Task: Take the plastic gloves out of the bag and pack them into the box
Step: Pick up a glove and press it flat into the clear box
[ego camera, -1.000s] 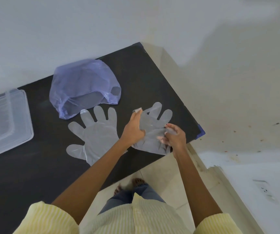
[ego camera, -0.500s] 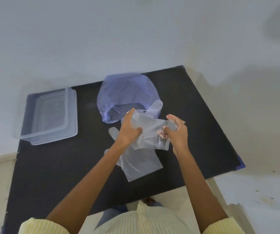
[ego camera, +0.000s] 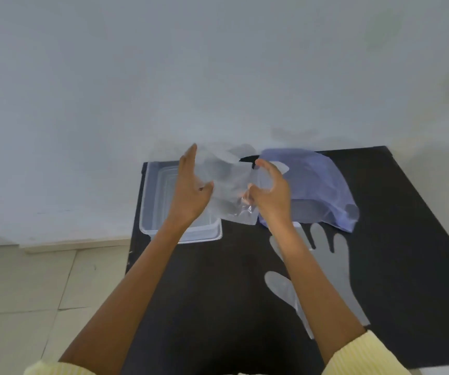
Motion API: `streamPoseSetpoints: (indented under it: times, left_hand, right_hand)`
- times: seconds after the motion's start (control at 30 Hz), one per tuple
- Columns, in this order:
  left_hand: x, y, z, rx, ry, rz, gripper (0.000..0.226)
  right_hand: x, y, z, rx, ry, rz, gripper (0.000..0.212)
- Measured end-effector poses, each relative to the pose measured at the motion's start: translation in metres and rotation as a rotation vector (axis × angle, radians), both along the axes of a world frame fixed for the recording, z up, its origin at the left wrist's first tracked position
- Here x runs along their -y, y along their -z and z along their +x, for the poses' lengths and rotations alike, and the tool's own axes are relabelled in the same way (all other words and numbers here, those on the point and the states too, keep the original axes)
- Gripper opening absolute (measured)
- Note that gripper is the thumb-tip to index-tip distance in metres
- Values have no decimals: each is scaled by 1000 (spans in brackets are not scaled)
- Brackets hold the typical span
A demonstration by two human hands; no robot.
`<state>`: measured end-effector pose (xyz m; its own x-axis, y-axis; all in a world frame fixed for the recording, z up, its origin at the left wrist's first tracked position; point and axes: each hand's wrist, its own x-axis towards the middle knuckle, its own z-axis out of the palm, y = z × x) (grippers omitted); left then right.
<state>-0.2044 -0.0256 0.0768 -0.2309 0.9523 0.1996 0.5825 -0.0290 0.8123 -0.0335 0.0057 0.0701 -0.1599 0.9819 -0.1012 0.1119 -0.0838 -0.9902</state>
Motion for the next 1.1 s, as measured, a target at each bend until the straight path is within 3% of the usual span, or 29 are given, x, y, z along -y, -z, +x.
streamPoseSetpoints:
  times: [0.03,0.2,0.4,0.5,0.63,0.73,1.03,1.1]
  left_hand:
    - [-1,5,-13,5,-32,-17,75]
    - [-12,26,-61,39,-148,-54,72]
    - [-20,65,-81,-100,-109,-550,67]
    - [-33,73,-80,-128,-91,-564,72]
    - [-43,87,-78,-200,-140,-420,82]
    - [-41,95,-78,-319,-97,-385,79]
    - [-58,103,-94,-338,-62,-751,86]
    - [-54,101,-91,-490,-61,-780,87]
  right_hand:
    - [2,2,-17,74,135,3,47]
    - [-14,12,-76,317,-3,23,55]
    - [-33,44,-110,628,-190,1,52]
    - [-42,50,-121,691,-227,-3,33]
    - [-48,61,-136,771,-236,67,27]
    - [-49,67,-144,839,-239,116,36]
    - [-49,81,-155,993,-372,-97,66]
    - [-40,75,-155,1060,-377,-36,76]
